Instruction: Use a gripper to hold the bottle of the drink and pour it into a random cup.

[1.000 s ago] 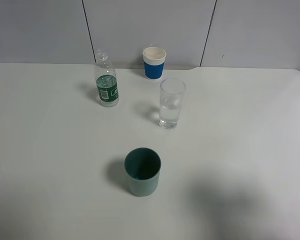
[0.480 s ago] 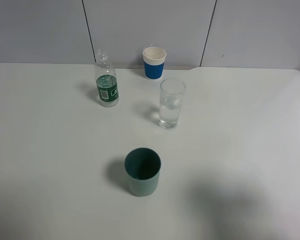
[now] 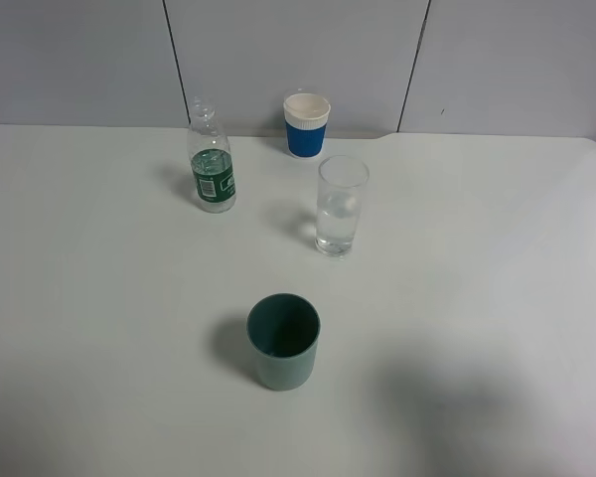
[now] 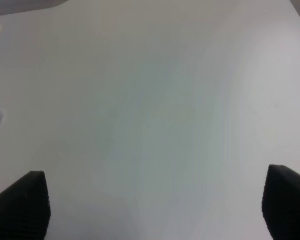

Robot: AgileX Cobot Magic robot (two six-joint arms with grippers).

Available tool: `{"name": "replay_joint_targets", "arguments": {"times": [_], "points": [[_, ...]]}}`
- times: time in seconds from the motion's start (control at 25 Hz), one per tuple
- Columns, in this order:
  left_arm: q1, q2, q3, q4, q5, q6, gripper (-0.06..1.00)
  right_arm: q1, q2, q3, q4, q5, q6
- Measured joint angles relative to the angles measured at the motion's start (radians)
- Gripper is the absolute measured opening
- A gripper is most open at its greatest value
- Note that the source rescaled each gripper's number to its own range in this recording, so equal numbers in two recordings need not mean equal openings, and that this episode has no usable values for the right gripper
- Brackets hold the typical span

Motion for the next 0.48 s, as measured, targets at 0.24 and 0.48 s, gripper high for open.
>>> {"name": "replay_joint_targets", "arguments": {"times": [0.24, 0.48], "points": [[0.000, -0.030, 0.047, -0.001, -0.052, 0.001, 1.00, 0.000, 0.000, 0.000, 0.000, 0.000, 0.000], [0.000, -0.071, 0.053, -0.002, -0.051, 0.008, 1.00, 0.000, 0.000, 0.000, 0.000, 0.000, 0.000]]}}
